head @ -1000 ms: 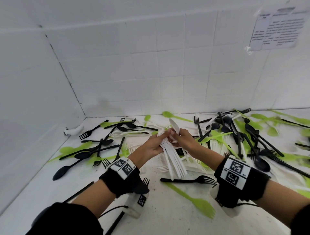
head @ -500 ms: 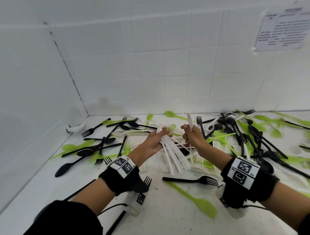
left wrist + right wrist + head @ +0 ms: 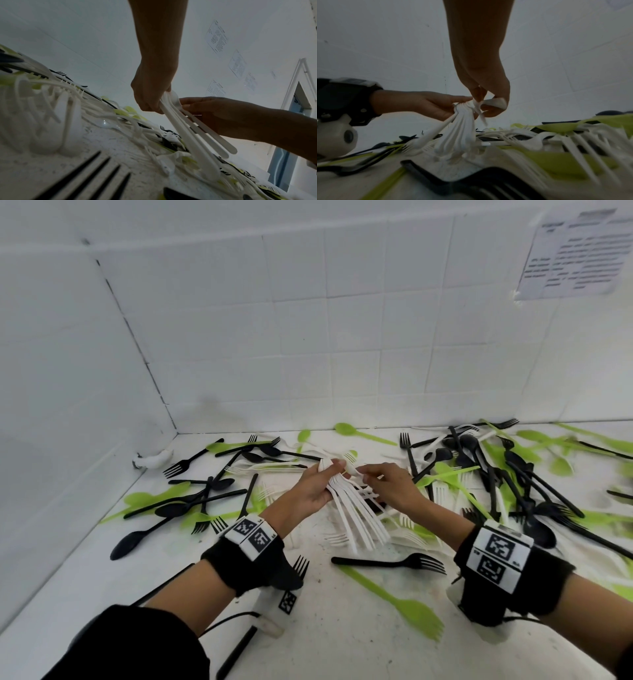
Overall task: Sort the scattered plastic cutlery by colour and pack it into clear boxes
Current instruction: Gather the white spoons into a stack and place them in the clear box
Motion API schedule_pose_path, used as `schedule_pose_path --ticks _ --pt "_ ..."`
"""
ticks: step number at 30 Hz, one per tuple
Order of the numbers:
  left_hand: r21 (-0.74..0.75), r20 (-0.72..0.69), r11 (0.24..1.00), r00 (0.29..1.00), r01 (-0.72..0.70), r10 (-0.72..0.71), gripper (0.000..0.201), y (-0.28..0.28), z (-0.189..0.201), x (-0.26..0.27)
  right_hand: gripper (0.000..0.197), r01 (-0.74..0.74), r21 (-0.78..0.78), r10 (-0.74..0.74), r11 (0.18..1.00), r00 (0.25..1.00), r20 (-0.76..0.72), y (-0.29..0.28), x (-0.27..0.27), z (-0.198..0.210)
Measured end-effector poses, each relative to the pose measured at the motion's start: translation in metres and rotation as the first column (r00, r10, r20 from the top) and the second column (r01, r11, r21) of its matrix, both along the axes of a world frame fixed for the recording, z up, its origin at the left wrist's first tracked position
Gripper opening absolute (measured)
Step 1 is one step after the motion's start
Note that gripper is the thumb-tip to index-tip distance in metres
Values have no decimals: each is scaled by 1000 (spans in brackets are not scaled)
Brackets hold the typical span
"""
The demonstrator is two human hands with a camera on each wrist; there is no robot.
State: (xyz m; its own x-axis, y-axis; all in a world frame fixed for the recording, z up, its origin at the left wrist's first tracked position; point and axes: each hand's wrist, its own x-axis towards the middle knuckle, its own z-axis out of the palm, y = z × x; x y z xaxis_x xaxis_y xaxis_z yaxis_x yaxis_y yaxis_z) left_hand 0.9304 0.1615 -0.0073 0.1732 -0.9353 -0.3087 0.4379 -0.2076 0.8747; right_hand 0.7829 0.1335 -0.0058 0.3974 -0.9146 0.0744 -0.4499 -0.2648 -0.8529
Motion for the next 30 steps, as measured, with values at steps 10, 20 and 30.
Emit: schedule_pose_path --ticks 10,20,30 --pt "-55 -72 998 997 2 -6 15 4 3 -7 32 -30 -102 23 994 997 -67 17 6 0" --pt "-45 -184 999 983 -8 -1 16 -10 9 -1 41 -59 375 6 925 990 142 27 12 -5" --pt "5 -102 983 978 181 -180 7 -15 23 -18 23 -44 543 -168 839 927 335 46 -7 11"
